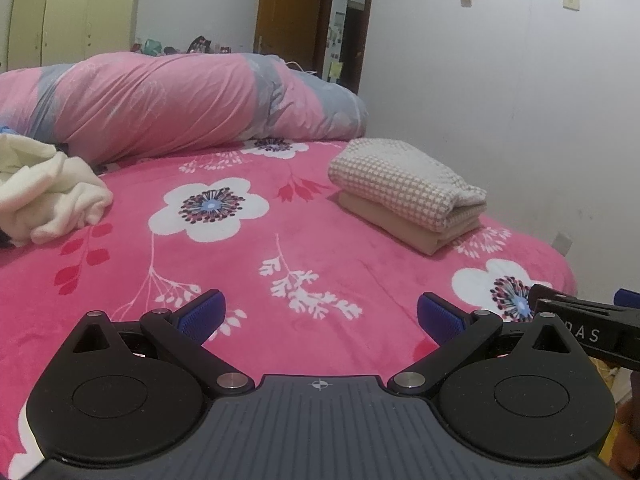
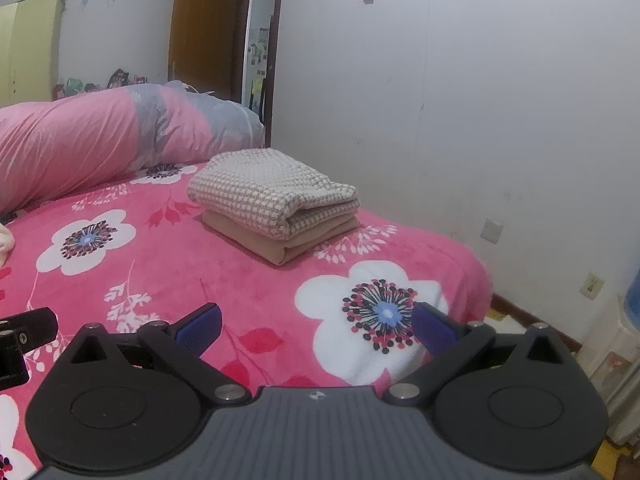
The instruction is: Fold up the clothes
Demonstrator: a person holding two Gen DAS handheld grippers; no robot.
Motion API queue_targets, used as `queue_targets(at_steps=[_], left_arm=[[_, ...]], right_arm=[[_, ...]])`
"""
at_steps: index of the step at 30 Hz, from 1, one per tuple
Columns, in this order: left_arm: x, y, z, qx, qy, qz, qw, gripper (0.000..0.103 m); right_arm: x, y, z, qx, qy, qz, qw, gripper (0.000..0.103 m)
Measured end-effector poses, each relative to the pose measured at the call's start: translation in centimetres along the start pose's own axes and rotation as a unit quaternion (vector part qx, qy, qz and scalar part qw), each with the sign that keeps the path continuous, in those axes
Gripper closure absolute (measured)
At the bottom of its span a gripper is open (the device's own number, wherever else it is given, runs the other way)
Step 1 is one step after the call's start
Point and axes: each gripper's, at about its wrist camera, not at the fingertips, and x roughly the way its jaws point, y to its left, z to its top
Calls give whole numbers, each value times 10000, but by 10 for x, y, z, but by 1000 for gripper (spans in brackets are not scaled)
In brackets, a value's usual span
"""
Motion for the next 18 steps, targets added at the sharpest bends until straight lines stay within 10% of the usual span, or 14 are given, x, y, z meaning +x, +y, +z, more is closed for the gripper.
queue_targets(at_steps=[18], left_arm=[[2, -4, -1, 50, -15, 31, 10000, 0]], right_arm=[[-3, -1, 1, -22, -41, -73, 10000, 0]])
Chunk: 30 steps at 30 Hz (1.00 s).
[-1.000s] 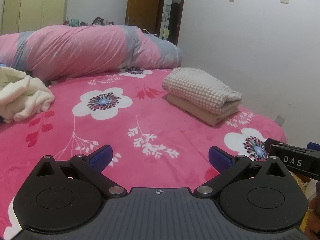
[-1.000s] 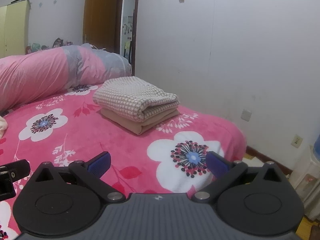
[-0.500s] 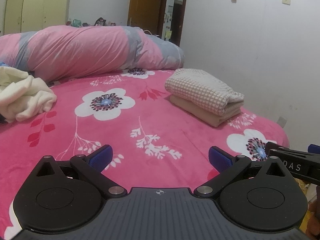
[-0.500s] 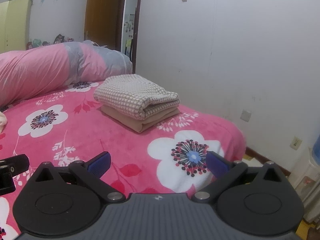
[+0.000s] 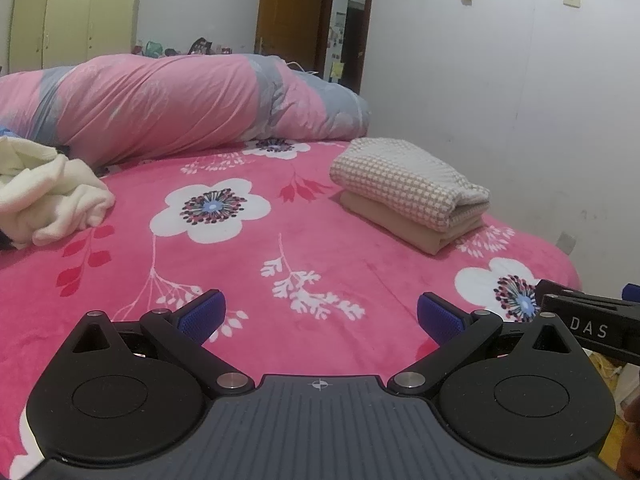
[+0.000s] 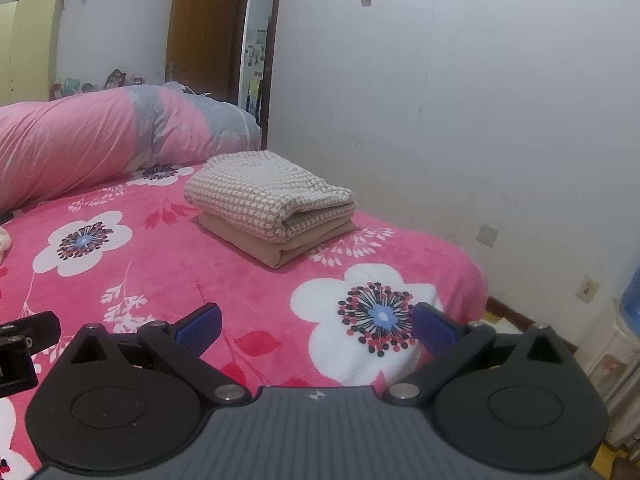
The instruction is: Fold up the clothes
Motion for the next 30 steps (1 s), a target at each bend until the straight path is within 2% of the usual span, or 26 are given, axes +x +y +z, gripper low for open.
queue_targets(at_steps=[10, 30], left_arm=[[1, -13, -3, 117, 40, -88, 9999, 0], [-1, -15, -3, 127, 54, -109, 9998, 0]], right_arm=[[4, -11, -2, 70, 36, -97, 9999, 0], [5, -14, -3, 98, 52, -158, 9998, 0]])
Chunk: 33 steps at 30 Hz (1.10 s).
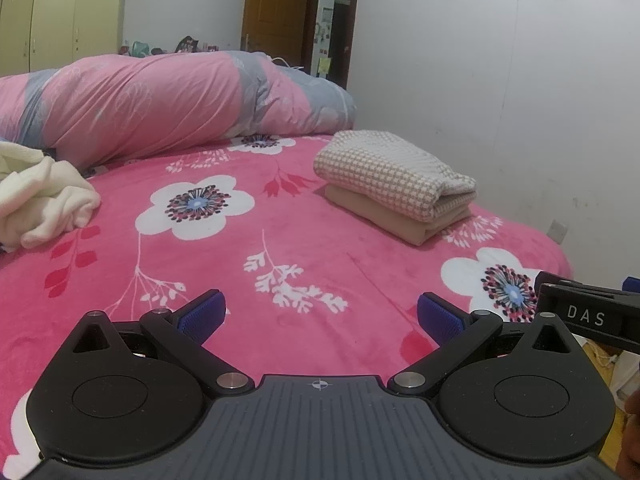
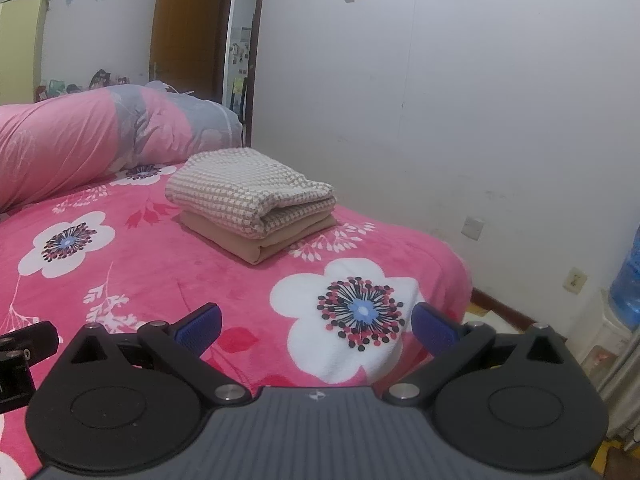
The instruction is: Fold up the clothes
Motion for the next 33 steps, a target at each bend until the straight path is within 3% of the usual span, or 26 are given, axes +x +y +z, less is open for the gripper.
queue_targets(at_steps=[33], left_arm=[[4, 3, 0, -39, 28, 5, 10000, 0]], right_arm=[[-3, 8, 0, -66, -10, -7, 10000, 0]])
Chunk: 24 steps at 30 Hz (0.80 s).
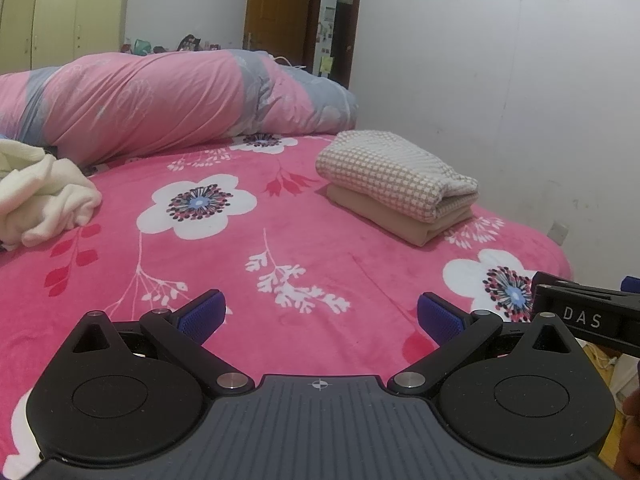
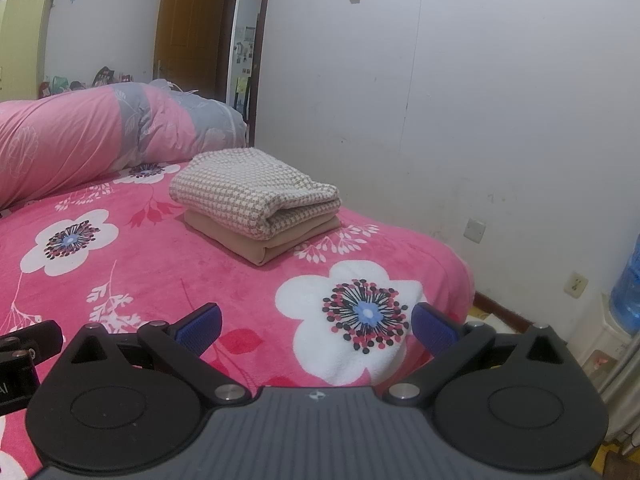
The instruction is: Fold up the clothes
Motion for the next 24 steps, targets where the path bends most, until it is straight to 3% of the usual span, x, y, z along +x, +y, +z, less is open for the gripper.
queue_targets(at_steps=[24], left_arm=[[0, 1, -1, 15, 39, -24, 10000, 0]], right_arm=[[2, -2, 0, 6, 18, -16, 10000, 0]])
